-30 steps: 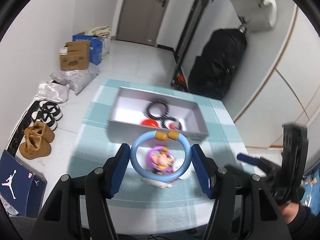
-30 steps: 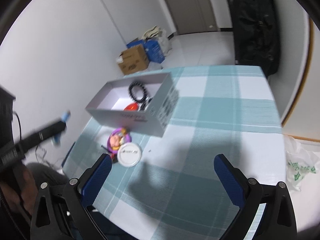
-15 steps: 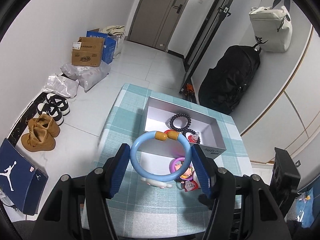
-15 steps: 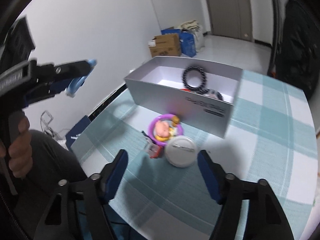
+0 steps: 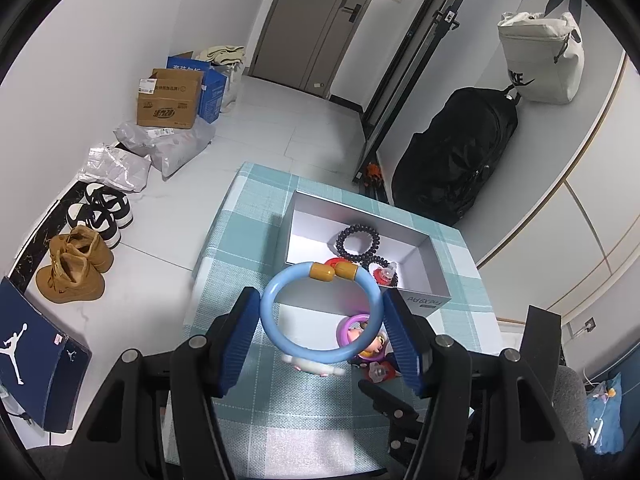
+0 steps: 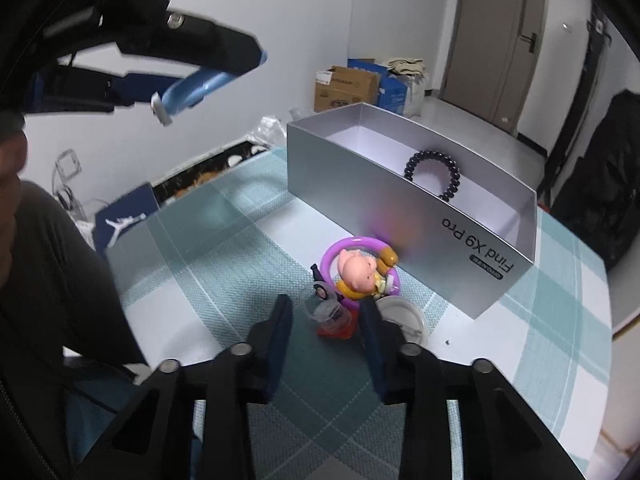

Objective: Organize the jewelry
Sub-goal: 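Grasp the small white-red bottle toy with the right gripper while the left gripper holds the blue ring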

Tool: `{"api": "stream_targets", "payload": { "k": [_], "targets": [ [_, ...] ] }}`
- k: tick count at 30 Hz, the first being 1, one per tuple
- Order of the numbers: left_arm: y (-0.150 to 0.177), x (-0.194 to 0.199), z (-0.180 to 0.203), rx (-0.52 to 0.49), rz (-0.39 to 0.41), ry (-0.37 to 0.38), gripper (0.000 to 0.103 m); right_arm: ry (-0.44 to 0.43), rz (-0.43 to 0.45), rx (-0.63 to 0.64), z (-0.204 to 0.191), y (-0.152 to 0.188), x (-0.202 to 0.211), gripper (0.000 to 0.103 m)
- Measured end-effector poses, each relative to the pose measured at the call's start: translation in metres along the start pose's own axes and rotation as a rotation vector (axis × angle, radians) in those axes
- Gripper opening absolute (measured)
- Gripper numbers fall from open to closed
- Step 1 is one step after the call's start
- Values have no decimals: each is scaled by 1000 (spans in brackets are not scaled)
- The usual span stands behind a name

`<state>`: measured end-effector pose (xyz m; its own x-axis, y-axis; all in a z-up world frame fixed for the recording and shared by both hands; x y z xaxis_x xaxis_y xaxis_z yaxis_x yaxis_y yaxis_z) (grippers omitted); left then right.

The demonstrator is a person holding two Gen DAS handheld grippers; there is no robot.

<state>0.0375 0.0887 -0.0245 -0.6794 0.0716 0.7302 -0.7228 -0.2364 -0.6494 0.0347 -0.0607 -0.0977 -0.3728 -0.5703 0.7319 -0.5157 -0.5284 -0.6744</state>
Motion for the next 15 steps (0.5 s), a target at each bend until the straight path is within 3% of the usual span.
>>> {"api": "stream_targets", "payload": {
  "k": [15],
  "targets": [
    [-1,-6,4,1,-11,-14,58,-123,90,-73,10,-5,26,24]
  ]
}}
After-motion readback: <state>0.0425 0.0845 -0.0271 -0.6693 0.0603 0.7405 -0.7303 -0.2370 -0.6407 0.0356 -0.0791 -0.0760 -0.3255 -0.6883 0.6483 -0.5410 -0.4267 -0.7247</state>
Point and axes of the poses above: each gripper's, at about its wrist camera, not at the fingertips, and x roughly against the way its jaws point, z to its right, y to its underside, the point moved 1 cm from there along -x, roughly the way its jaws point, and after that the axes turned 13 degrees about -y, right-handed, at the moved point
